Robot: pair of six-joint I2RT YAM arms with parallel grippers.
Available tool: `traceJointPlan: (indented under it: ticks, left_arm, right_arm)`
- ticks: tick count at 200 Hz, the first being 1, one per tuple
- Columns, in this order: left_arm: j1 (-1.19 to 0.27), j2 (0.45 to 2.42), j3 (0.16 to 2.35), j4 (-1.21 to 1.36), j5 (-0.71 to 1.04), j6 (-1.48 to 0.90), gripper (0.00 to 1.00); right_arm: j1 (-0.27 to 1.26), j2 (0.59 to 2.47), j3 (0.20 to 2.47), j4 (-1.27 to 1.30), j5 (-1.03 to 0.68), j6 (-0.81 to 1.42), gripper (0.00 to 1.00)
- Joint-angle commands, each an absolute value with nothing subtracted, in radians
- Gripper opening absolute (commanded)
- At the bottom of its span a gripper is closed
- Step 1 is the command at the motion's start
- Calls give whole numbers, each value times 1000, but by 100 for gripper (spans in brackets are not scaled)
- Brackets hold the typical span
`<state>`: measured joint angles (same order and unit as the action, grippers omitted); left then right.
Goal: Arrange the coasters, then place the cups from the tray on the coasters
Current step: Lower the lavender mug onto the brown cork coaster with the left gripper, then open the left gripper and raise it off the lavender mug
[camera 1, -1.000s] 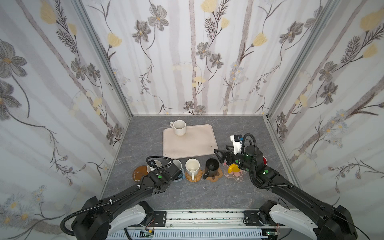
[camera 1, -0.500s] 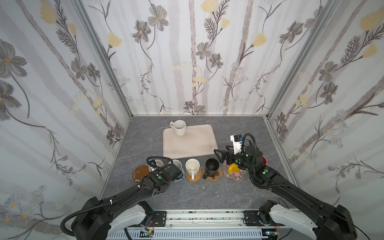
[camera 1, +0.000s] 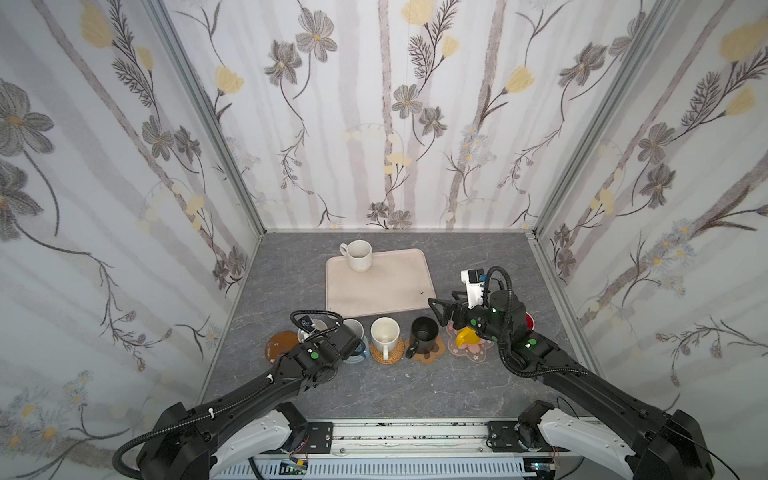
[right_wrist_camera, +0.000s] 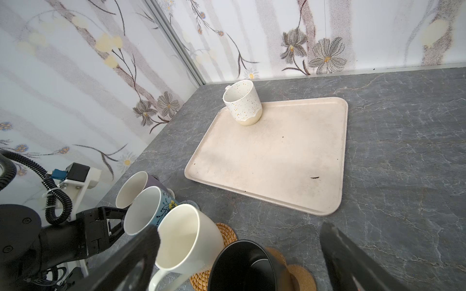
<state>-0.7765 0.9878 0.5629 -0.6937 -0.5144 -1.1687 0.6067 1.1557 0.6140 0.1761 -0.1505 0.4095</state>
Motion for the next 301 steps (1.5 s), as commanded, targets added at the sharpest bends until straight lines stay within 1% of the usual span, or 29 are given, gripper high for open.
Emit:
traceJointPlan:
  ticks: [1,50,108,143,155,195,230,251,277,301]
  left_arm:
    - [-776,953,580,-697,-509,-1145,40]
    - [-775,855,634,-716,-482,-1088,43]
    - [-774,800,699,-738,-456,-1001,47]
    - [-773,785,785,-737,-446,-861,59]
    - [-773,794,825,-735,-455,-813,61]
    - [-743,913,933,-675,-486,-670,66]
    - [-621,1070,985,-520,-346,-589,66]
    - [-528,1139,1028,-429,-239,-561,64]
    - [-450,1252,1119,-391,-196,-516,61]
    - [-374,1369,1185,-364,-149,-502,55]
  right_arm:
    - [606,1154,613,203,-147,394,100]
    - [601,1166,617,196,-150,390,100]
    - [588,1197,623,199,-160,389,100]
    - [576,1204,626,195,-167,391,100]
    - [570,1209,628,196,-174,393,100]
    - [546,1252,644,212,-217,413,100]
    - [535,1337,683,230,-246,433,100]
    - [533,1384,707,251,-241,446,100]
    - [532,1458,745,262,-234,454,100]
    - [529,1530,827,262,-232,454,100]
